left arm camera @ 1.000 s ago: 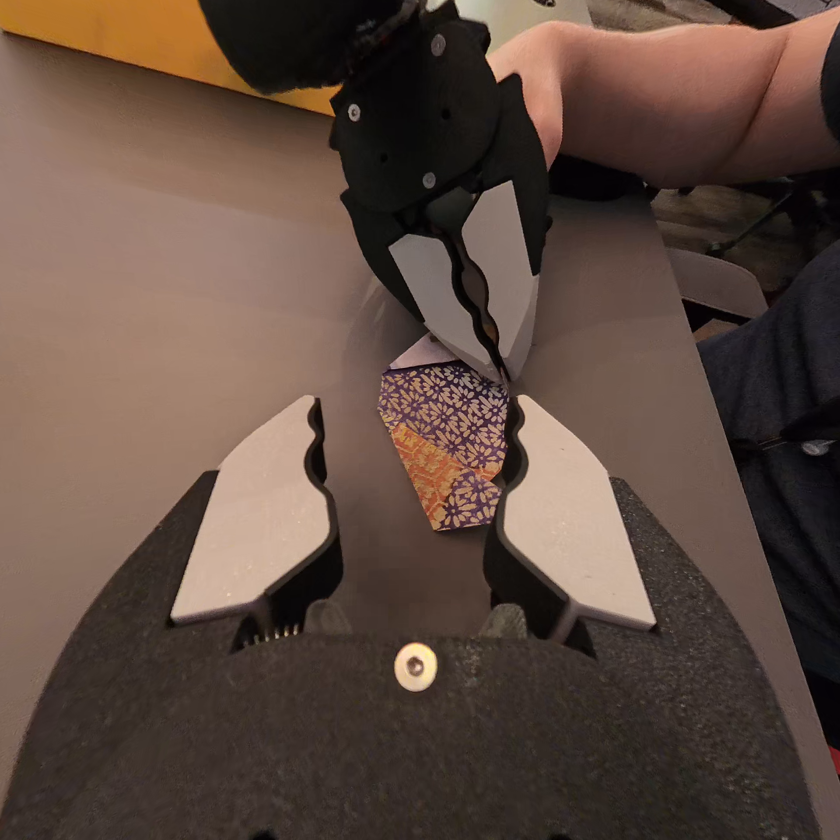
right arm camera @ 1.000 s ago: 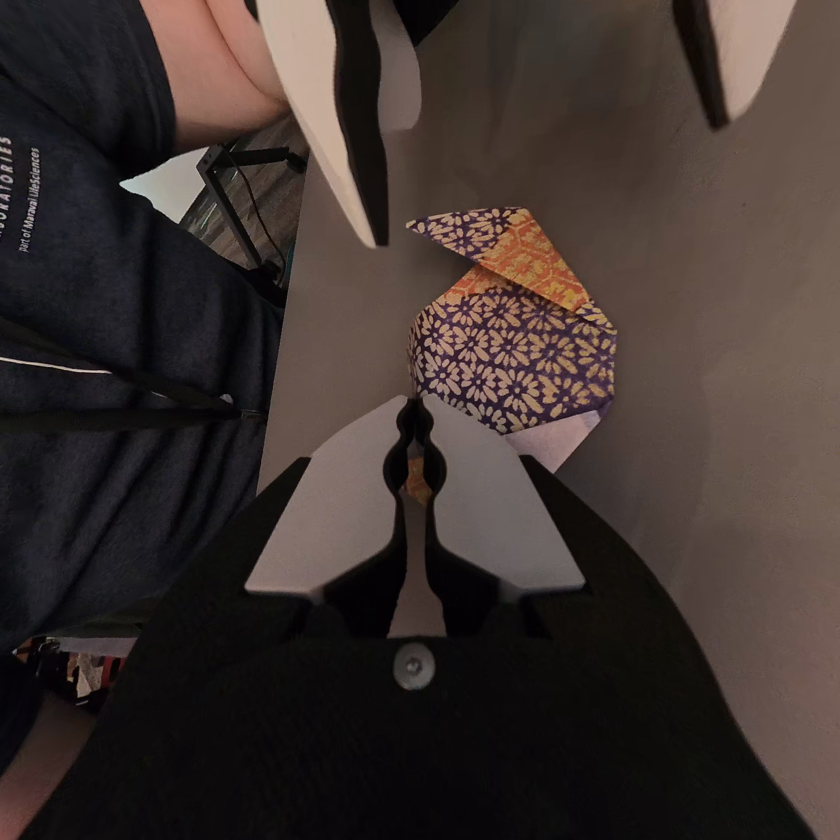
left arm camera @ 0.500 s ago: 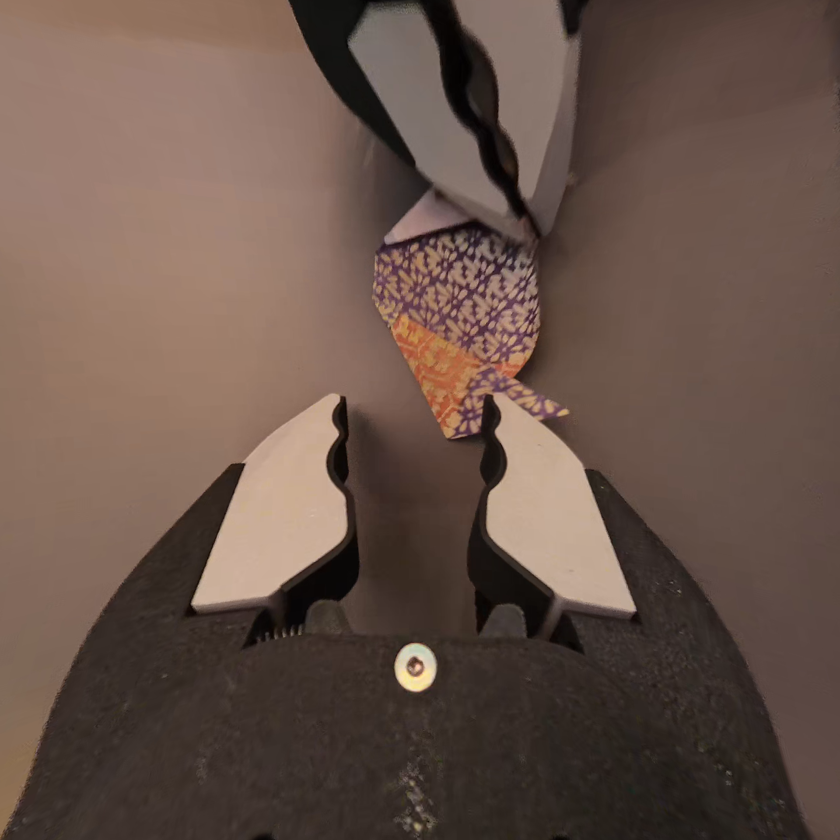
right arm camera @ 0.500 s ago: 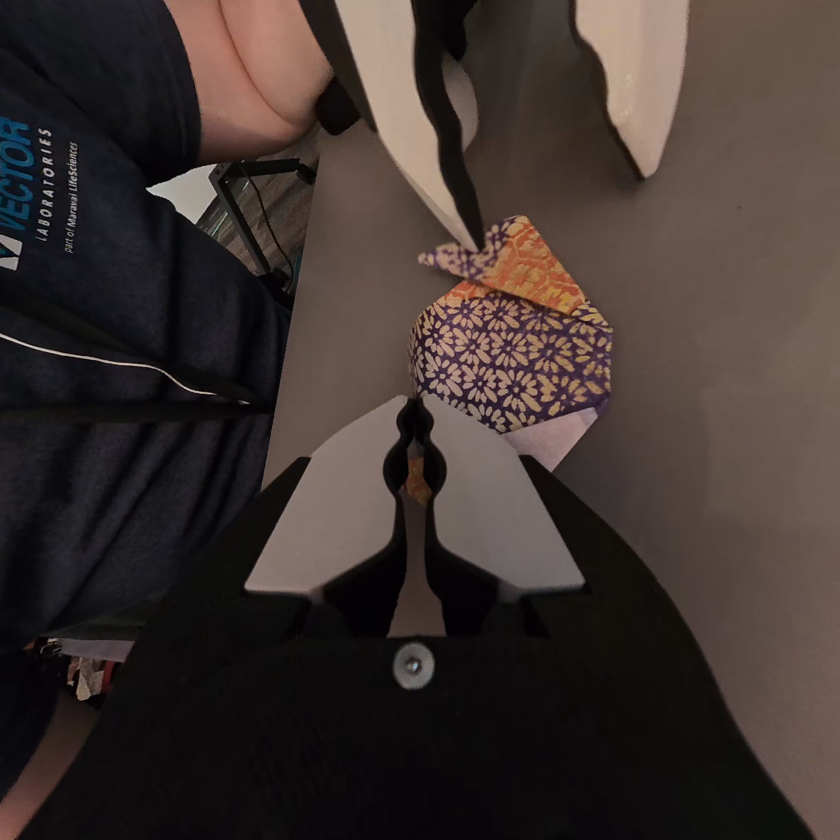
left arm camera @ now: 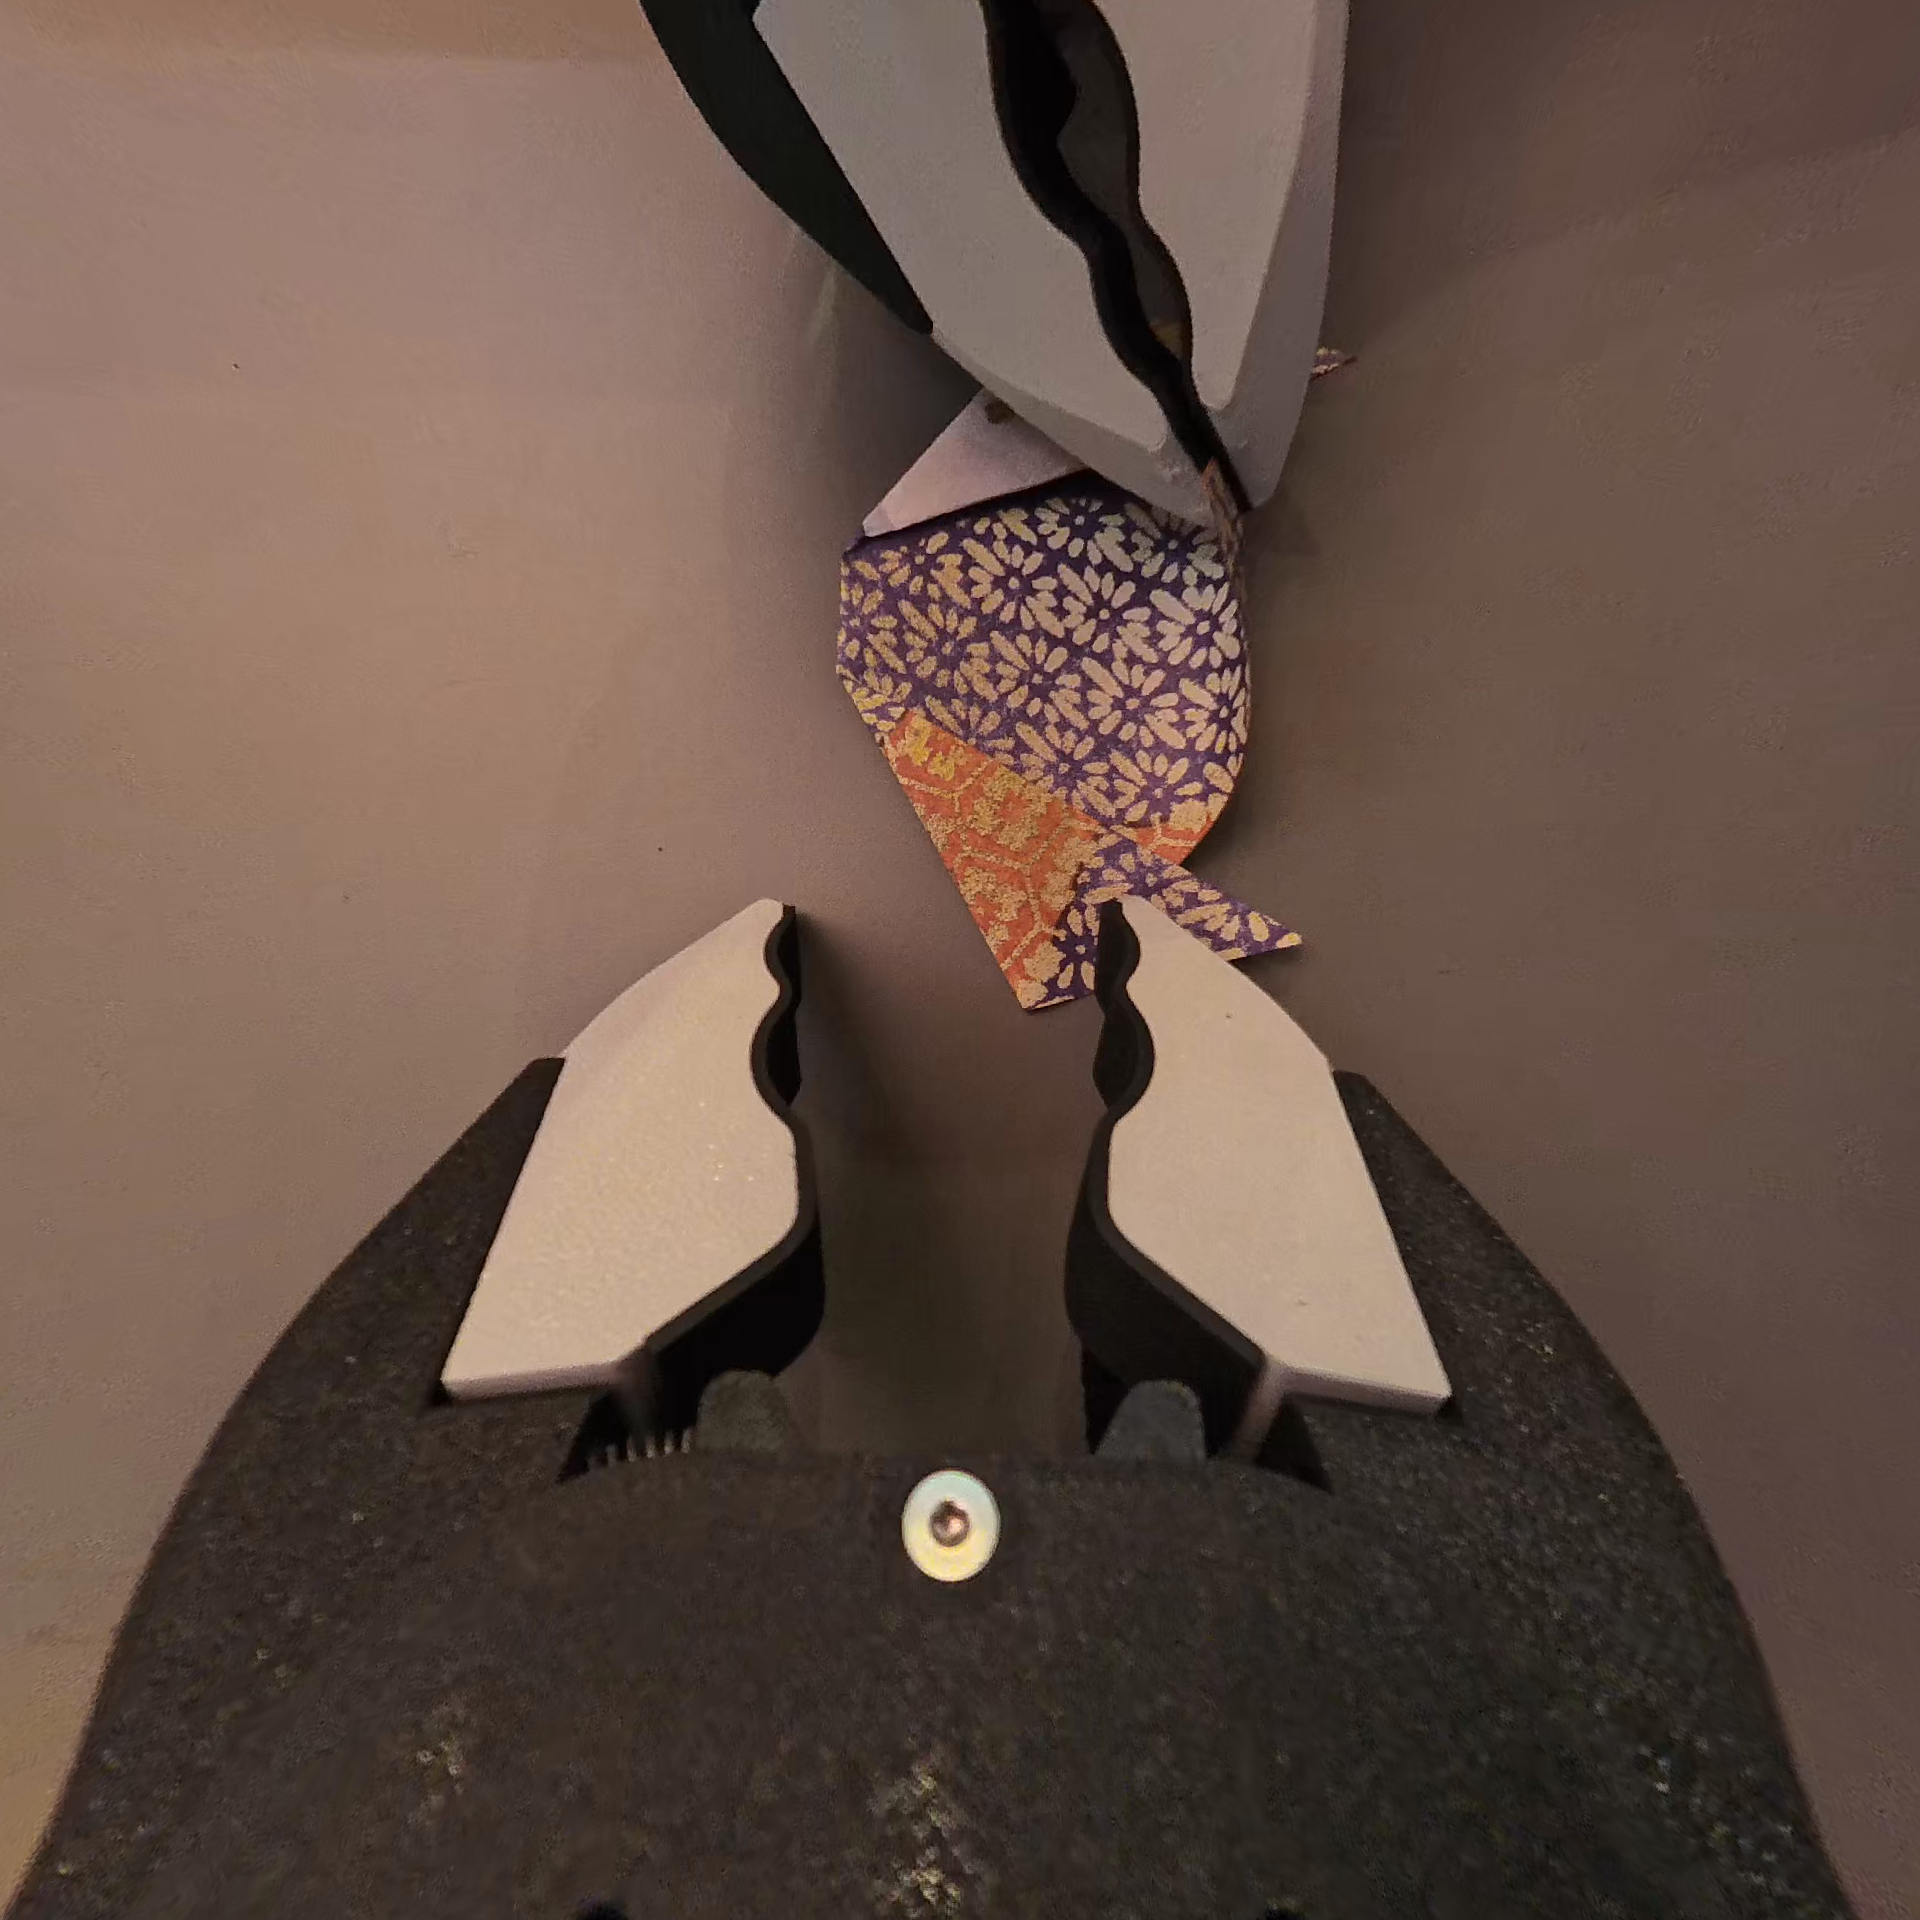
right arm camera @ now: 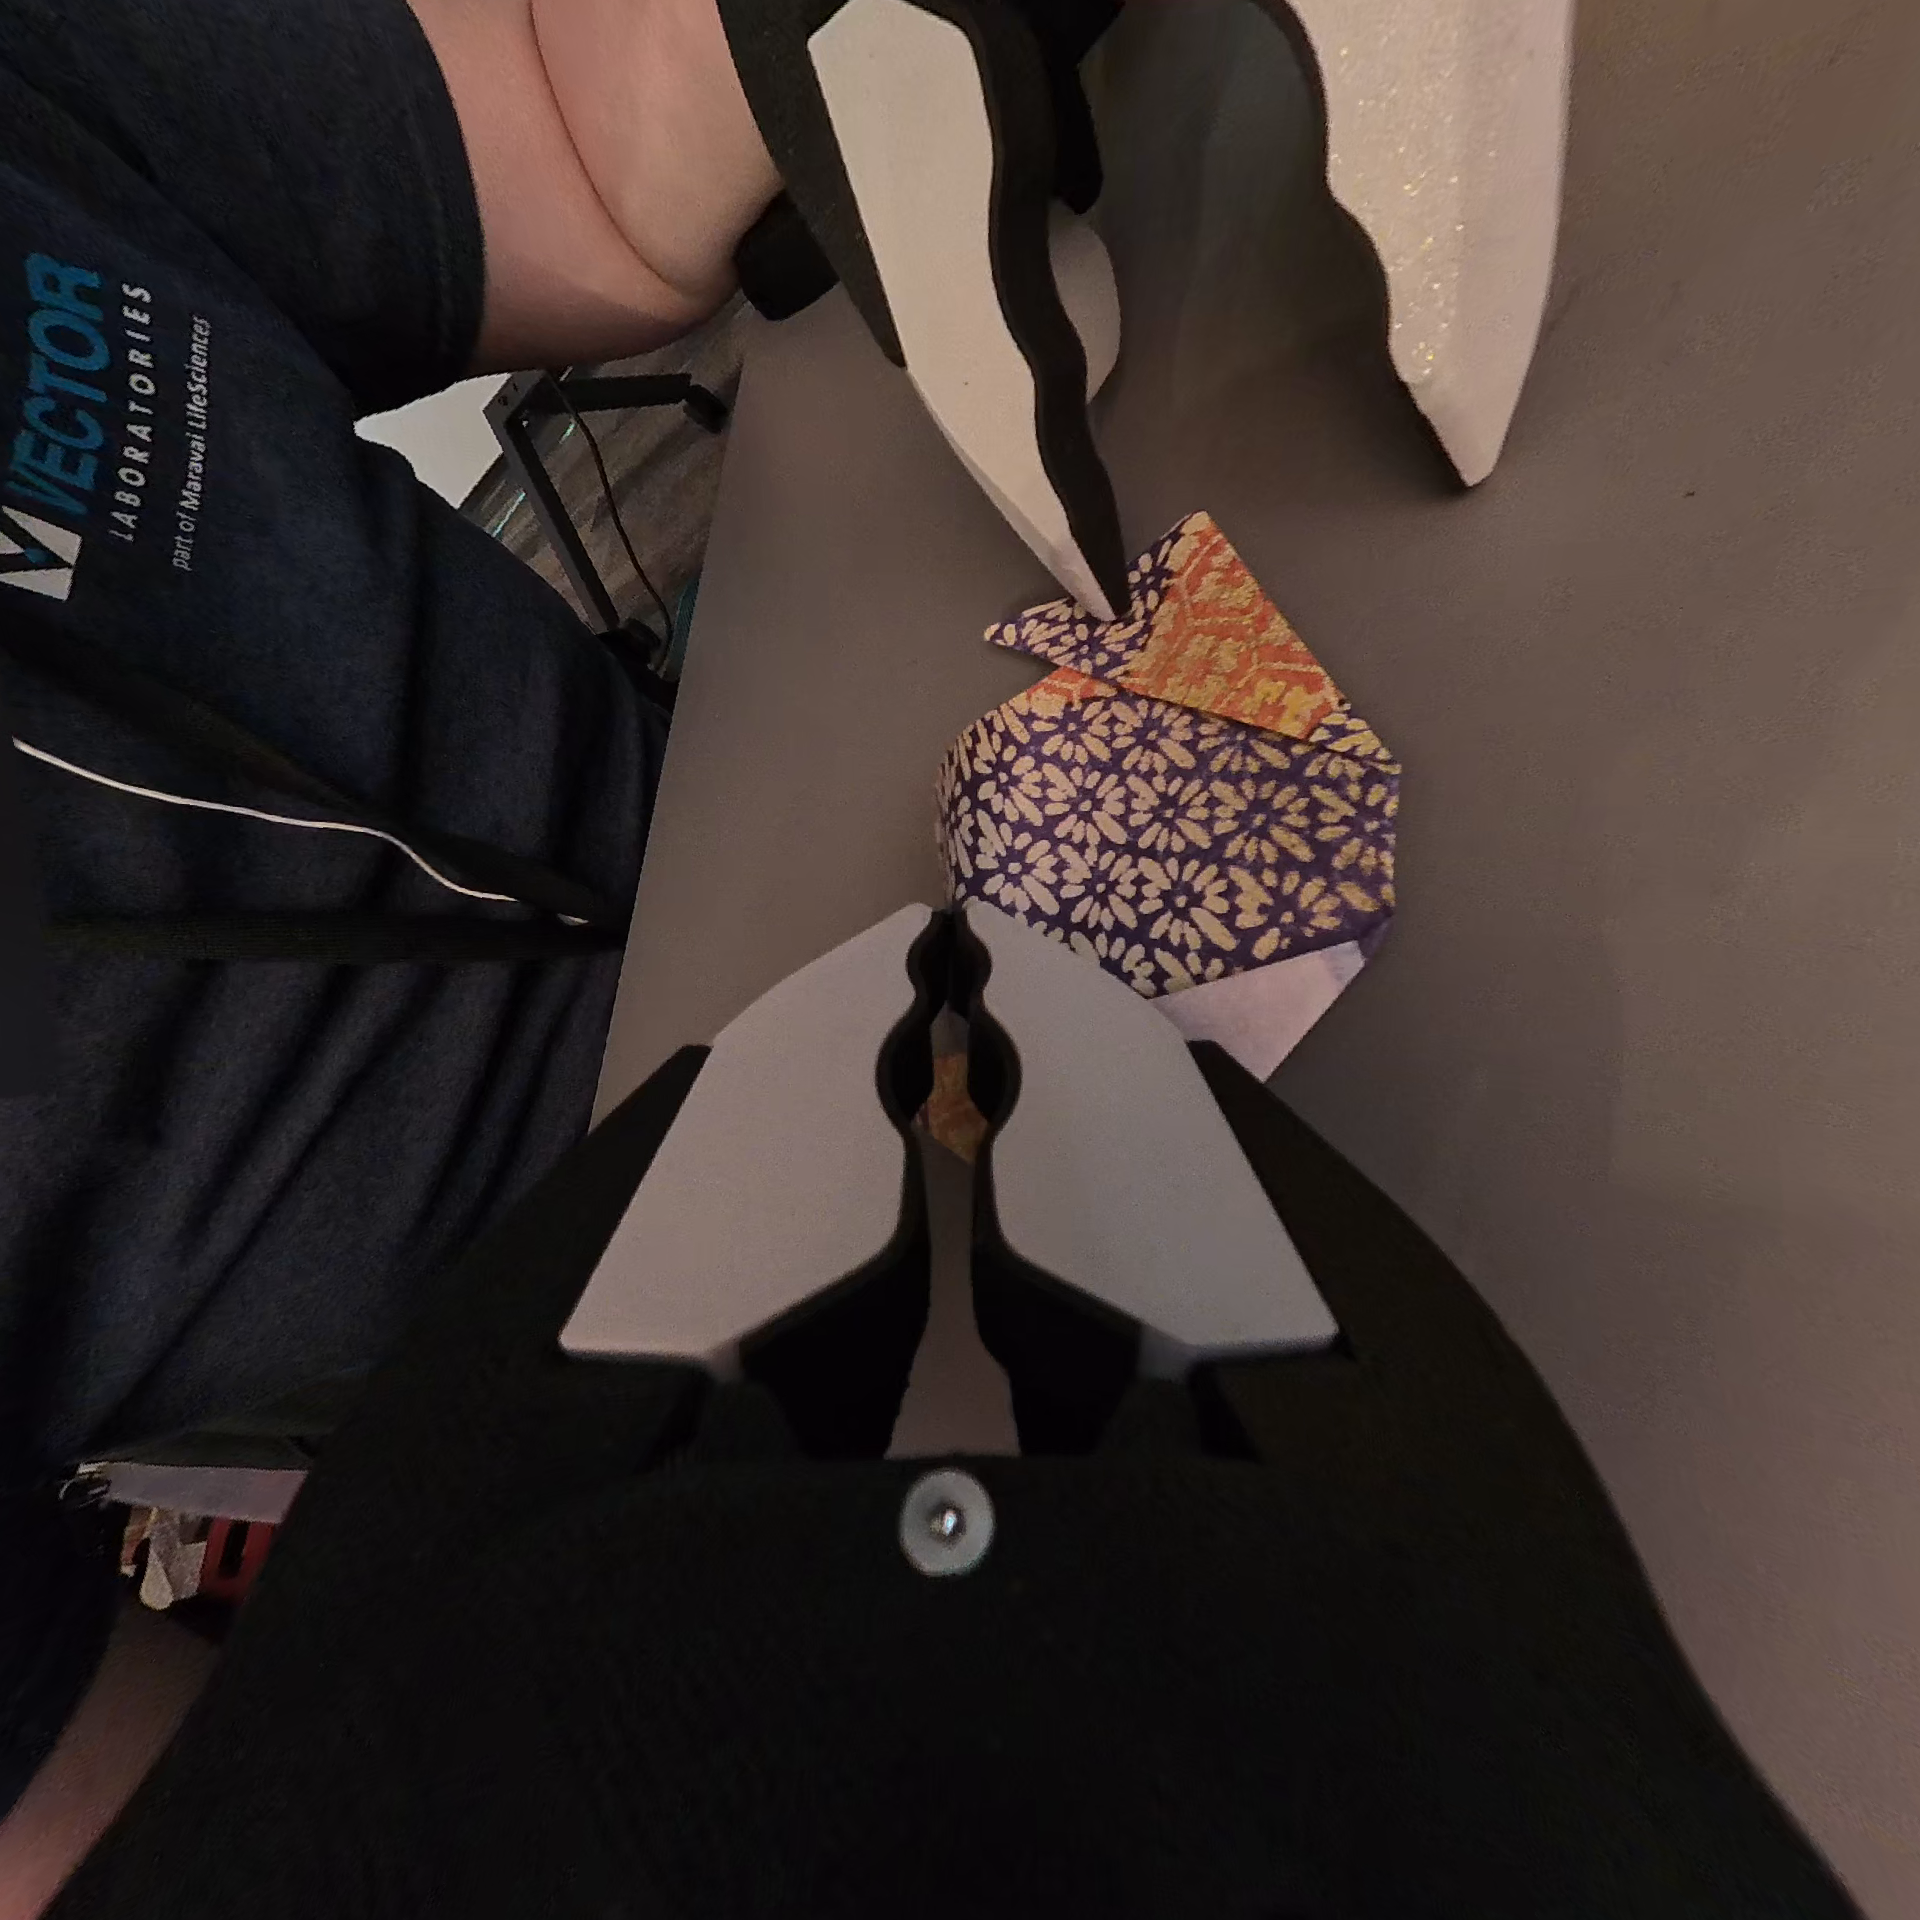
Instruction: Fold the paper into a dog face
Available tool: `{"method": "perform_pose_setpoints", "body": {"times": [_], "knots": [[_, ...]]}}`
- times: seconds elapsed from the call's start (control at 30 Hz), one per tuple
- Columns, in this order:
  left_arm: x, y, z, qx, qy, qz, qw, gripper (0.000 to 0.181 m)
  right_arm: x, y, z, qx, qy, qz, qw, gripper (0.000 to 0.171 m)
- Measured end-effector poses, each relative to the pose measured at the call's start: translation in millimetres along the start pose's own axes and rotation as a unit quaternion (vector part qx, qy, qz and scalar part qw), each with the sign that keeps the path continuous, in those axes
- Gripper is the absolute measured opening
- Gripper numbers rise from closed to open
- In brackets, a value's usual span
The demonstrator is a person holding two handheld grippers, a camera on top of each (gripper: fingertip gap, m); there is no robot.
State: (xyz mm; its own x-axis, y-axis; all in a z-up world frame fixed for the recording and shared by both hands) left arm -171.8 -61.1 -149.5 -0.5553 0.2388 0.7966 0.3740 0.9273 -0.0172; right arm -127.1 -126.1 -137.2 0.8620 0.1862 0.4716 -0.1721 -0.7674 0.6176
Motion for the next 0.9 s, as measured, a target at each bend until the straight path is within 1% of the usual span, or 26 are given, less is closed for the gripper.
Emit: {"method": "perform_pose_setpoints", "body": {"times": [0.9], "knots": [[0.1, -0.1, -0.6, 0.001, -0.001, -0.001, 1.0, 0.055, 0.7, 0.6, -1.4, -0.001, -0.005, -0.002, 1.0, 0.001]]}}
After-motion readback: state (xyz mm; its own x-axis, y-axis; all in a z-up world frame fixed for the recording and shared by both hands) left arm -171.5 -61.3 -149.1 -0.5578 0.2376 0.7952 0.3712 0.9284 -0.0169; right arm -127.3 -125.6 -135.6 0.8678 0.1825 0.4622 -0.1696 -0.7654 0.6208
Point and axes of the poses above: each gripper's, where its closed fingertips meet, x back along the fingers, z out of its underside, y = z × x across the jaws, the point moved 1 cm from there along x, back along the fingers, and after that the axes turned 2 degrees about x, right-handed, at the moved point
